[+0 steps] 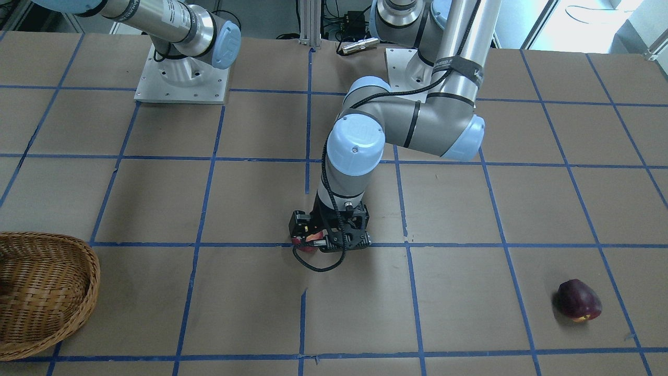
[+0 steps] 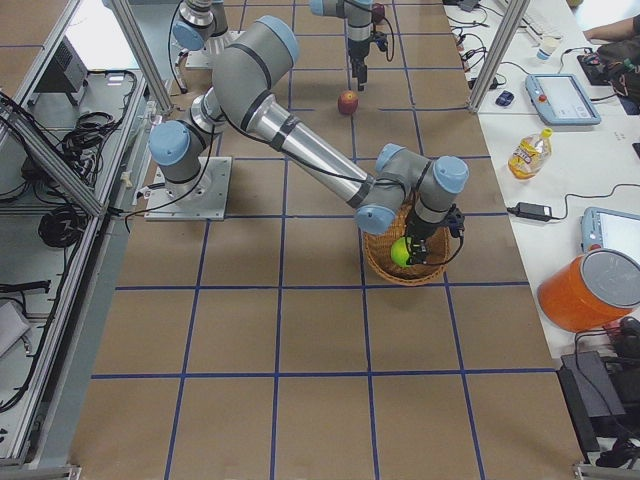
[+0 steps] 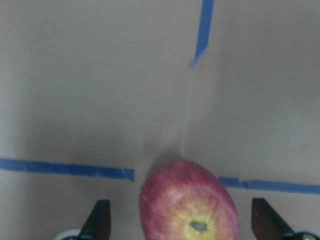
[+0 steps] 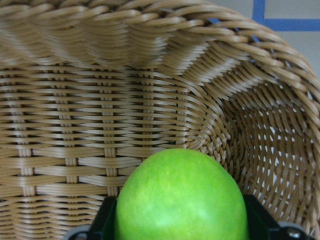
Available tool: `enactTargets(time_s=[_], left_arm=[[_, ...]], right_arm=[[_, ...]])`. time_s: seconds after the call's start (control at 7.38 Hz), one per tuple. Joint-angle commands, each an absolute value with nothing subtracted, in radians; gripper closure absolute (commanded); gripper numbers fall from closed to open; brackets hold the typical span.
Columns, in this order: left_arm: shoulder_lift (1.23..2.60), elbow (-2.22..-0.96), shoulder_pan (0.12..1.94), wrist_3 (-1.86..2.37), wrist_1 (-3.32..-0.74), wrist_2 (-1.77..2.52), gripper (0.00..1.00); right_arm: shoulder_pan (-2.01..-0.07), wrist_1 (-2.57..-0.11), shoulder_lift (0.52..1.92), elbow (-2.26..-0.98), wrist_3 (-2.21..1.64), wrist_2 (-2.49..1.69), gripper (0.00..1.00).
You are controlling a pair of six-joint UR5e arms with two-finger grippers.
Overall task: Put all apples into basket
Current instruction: 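Release the green apple into the basket while left sets the red apple at center, then move the left gripper to the dark red apple while right withdraws from the basket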
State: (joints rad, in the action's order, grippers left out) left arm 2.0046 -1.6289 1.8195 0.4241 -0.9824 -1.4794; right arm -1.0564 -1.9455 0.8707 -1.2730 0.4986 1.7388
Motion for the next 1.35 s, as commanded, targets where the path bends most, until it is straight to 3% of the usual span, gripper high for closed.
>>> enactTargets(time_s=[0.0,0.41,0.95,1.22], left_arm=[[1.929,-1.554,1.625,0.176,-1.241,-1.493,0.0],[1.969,-1.476,1.317,-0.28,-1.267,-1.532,0.0],[2.098,-1.448,1.119,-0.758,-1.105,-1.644,0.0],[2.176,-1.447,1.104,-0.755,-1.03,-1.646,0.0]], right_arm=[[-1.055,-1.948,0.868,-1.273,0.489,1.753,0.0],[-1.074,-1.873,0.922,-1.275,0.409,1.755,0.0],[-1.294,-1.573,1.095,-1.278,0.211,1.603,0.0],[-1.449,-1.545,1.12,-1.279,0.048,1.551,0.0]])
